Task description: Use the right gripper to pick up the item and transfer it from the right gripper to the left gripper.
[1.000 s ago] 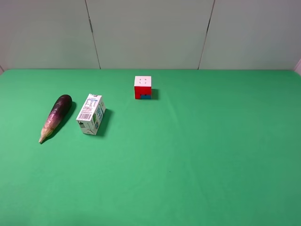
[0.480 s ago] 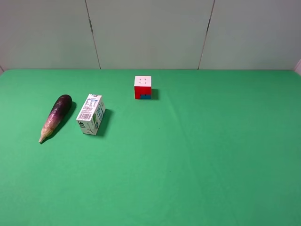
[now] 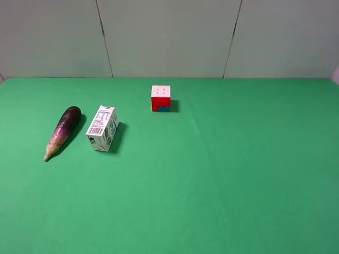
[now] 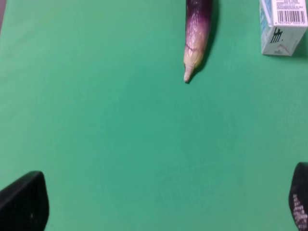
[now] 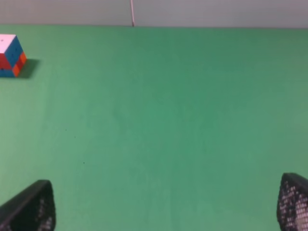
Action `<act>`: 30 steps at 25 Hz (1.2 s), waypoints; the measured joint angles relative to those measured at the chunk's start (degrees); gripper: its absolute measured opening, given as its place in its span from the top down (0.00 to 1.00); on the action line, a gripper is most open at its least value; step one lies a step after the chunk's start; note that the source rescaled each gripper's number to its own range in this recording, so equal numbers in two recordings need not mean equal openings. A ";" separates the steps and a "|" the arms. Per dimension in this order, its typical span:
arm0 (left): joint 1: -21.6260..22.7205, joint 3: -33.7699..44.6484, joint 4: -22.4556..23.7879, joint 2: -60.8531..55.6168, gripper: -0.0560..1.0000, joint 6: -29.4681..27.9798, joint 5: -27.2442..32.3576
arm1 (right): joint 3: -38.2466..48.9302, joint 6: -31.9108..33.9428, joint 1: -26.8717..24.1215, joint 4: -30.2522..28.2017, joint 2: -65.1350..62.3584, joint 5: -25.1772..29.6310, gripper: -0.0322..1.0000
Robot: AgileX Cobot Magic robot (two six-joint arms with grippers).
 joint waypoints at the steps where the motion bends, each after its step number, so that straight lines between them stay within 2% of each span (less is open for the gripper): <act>1: 0.00 0.52 -0.06 -1.44 0.00 0.00 0.00 | 0.00 0.00 0.00 0.00 0.00 0.00 0.00; 10: 0.00 1.25 -0.25 -5.16 0.00 0.00 -0.16 | 0.00 0.00 0.00 0.00 0.00 0.00 0.00; 16: 0.00 1.95 -0.25 -5.16 0.00 0.00 -2.85 | 0.00 0.00 0.00 0.00 0.00 0.00 0.00; 19: 0.00 3.61 -0.26 -5.16 0.00 0.00 -6.12 | 0.00 0.00 0.00 0.00 0.00 0.00 0.00; 30: 0.00 3.84 -0.26 -5.16 0.00 0.00 -7.08 | 0.00 0.00 -0.58 0.00 0.00 0.00 0.00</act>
